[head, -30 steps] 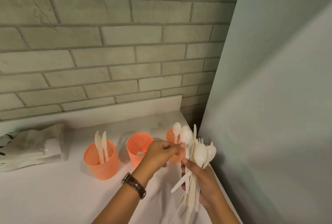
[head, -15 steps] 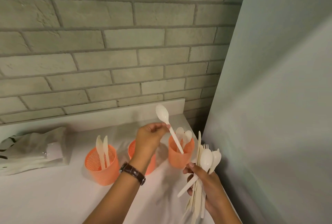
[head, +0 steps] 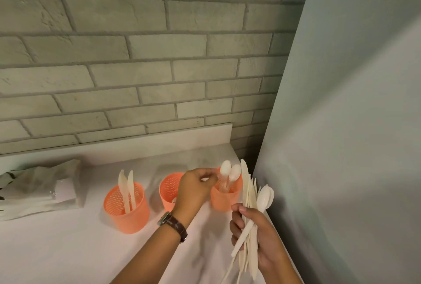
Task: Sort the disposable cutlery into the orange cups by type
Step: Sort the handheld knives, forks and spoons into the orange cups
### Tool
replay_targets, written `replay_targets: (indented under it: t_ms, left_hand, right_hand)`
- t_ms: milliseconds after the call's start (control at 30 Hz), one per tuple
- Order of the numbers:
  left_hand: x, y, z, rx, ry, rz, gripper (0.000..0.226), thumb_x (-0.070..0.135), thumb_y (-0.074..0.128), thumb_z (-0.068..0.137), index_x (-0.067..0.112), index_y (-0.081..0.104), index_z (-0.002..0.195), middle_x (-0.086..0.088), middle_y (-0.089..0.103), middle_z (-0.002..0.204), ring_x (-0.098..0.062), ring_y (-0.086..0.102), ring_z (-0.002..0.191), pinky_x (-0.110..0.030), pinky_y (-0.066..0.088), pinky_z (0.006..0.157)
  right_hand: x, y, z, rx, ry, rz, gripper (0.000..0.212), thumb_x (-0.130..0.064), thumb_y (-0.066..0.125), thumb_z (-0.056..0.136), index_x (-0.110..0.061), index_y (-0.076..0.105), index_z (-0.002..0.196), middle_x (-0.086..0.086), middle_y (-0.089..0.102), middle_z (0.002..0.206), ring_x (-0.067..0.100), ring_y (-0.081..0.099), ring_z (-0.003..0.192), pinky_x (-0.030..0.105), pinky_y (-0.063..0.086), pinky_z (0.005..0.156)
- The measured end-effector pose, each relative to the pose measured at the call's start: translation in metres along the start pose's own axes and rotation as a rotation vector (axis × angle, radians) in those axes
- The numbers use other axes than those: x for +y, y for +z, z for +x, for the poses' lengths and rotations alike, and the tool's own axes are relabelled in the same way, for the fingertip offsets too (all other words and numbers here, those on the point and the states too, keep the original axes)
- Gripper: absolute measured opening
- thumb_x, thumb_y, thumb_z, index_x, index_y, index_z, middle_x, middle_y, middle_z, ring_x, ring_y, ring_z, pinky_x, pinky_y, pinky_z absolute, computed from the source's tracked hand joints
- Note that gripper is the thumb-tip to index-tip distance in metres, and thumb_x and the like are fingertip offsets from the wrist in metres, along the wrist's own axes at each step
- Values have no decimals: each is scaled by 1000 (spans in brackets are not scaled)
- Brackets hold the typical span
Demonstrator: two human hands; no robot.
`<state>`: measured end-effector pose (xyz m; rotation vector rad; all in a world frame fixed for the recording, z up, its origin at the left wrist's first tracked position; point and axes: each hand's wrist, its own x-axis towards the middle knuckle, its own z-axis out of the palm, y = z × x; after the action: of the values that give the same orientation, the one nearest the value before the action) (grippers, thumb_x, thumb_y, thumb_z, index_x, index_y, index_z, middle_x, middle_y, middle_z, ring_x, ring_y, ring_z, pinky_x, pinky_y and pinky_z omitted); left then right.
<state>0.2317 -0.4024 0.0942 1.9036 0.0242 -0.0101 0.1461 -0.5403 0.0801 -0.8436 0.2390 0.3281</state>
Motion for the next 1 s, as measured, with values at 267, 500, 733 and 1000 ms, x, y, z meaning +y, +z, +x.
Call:
replay_targets:
  t_ms: [267, 500, 733, 1000]
  left_hand:
    - [5, -54, -77, -111, -95, -174, 13, 24, 71, 78, 11, 73, 76, -3, 67, 70, -2, 49, 53, -18, 38, 42]
    - [-7, -100, -101, 92, -148, -233, 5, 20, 70, 79, 18, 74, 78, 11, 71, 71, 8, 55, 56, -6, 40, 52]
    - [-16, -132, -112, -76, -178, -302, 14, 9, 71, 78, 18, 76, 87, 5, 72, 68, -4, 64, 59, -13, 49, 59]
    - [-19, -146, -113, 30, -205, -328, 13, 10, 73, 76, 7, 75, 89, -4, 76, 82, -10, 71, 73, -11, 50, 66]
  right_hand:
    - [19, 34, 5, -163, 27, -55, 46, -27, 83, 54, 0, 64, 85, 5, 46, 53, 15, 42, 35, 22, 37, 32]
    - [47, 68, 7, -227, 32, -445, 26, -19, 74, 59, -4, 74, 81, 12, 59, 61, 19, 55, 53, 29, 45, 53]
    - [69, 99, 6, -359, 135, -415, 24, -9, 71, 62, -2, 72, 85, 18, 65, 66, 19, 53, 45, 27, 44, 47]
    - [78, 111, 9, -393, 221, -371, 34, -21, 71, 62, 0, 69, 90, 15, 58, 59, 21, 52, 43, 26, 44, 45]
